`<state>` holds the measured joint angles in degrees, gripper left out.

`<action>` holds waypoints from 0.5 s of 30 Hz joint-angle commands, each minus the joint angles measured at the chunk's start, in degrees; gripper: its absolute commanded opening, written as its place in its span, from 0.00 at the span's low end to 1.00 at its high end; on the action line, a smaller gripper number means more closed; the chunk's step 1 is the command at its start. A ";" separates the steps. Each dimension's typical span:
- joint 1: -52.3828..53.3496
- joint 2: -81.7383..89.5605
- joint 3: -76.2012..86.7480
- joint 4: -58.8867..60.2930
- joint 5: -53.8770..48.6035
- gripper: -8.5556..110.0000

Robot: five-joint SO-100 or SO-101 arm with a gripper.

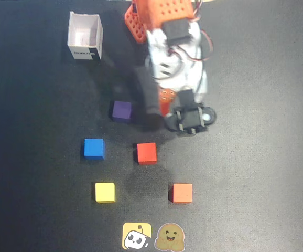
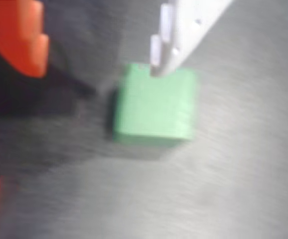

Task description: Put the green cube on top of the purple cube.

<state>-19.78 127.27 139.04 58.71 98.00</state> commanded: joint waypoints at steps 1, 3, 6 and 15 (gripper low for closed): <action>-2.64 -1.58 -2.90 -2.20 2.72 0.22; -3.60 -2.55 -2.46 -3.08 3.43 0.23; -4.48 -3.16 -0.53 -5.45 3.78 0.24; -4.83 -5.54 3.52 -10.20 4.31 0.24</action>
<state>-24.08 122.17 142.73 49.57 101.78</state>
